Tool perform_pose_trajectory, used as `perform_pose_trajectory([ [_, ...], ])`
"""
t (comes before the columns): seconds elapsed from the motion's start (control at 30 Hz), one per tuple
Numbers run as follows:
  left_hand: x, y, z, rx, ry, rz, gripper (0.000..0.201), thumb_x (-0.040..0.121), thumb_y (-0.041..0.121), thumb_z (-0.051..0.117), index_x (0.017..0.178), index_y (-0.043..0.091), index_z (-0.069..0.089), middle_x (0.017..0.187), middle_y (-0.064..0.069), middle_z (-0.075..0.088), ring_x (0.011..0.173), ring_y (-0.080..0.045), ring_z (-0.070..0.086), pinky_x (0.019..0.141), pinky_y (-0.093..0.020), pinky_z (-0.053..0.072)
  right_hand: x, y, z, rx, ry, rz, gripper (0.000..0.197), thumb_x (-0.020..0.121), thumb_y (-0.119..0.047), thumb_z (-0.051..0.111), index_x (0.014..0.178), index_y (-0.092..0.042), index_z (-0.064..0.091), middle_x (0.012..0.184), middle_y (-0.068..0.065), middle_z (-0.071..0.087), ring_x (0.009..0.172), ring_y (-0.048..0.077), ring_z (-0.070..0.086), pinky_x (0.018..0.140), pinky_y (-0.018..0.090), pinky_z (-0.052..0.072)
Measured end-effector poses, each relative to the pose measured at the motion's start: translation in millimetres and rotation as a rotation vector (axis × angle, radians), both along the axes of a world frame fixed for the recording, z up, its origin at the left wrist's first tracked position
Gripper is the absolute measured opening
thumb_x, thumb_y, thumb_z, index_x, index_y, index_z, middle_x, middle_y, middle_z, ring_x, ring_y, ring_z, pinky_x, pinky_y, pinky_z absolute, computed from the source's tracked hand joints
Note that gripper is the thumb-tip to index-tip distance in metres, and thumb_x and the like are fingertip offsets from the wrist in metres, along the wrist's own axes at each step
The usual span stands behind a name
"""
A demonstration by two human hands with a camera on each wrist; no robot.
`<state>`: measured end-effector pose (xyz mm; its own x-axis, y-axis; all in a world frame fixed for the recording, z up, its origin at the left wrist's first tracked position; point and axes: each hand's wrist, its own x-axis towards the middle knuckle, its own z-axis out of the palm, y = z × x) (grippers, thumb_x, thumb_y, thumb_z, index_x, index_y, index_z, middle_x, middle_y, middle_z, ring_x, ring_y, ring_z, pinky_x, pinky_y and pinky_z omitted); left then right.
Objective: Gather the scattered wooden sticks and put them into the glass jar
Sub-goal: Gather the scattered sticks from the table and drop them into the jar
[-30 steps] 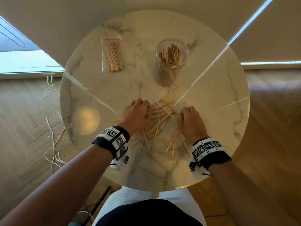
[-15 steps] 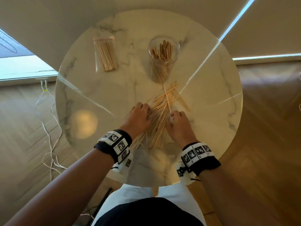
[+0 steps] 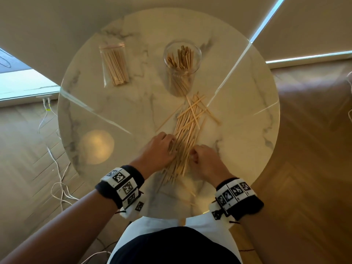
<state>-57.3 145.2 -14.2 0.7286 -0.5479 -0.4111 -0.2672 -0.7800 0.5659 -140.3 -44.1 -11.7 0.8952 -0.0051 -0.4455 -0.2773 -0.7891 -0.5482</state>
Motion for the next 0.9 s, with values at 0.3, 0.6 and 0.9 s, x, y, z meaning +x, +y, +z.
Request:
perform_pose_trajectory([
  [0.3, -32.0, 67.0, -9.1, -0.02, -0.142, -0.184, 0.054, 0.092, 0.059, 0.061, 0.135, 0.028, 0.053, 0.126, -0.001, 0.059, 0.113, -0.024, 0.06, 0.095, -0.042, 0.055, -68.7, 7.0, -10.0, 0.117, -0.087, 0.632, 0.053, 0.06, -0.045, 0.092, 0.093, -0.017, 0.06, 0.098, 0.003, 0.058, 0.081, 0.021, 0.053, 0.065, 0.028, 0.033],
  [0.6, 2.9, 50.8, -10.1, -0.041, -0.215, -0.026, 0.045, 0.091, 0.028, 0.076, 0.13, 0.015, 0.059, 0.126, -0.008, 0.056, 0.111, -0.031, 0.059, 0.094, -0.044, 0.055, 23.4, -47.6, 0.1, -0.029, 0.081, 0.47, 0.033, 0.077, -0.034, 0.084, 0.089, -0.016, 0.059, 0.092, -0.002, 0.055, 0.086, 0.022, 0.054, 0.071, 0.038, 0.042],
  [0.9, 64.4, -15.6, -7.7, 0.002, -0.139, 0.211, 0.051, 0.095, 0.03, 0.065, 0.14, 0.01, 0.053, 0.141, -0.015, 0.049, 0.129, -0.036, 0.05, 0.107, -0.047, 0.047, 89.4, -76.7, 8.8, -0.121, -0.114, -0.22, 0.027, 0.085, -0.026, 0.074, 0.105, -0.012, 0.063, 0.108, 0.007, 0.055, 0.095, 0.027, 0.056, 0.084, 0.039, 0.049],
])
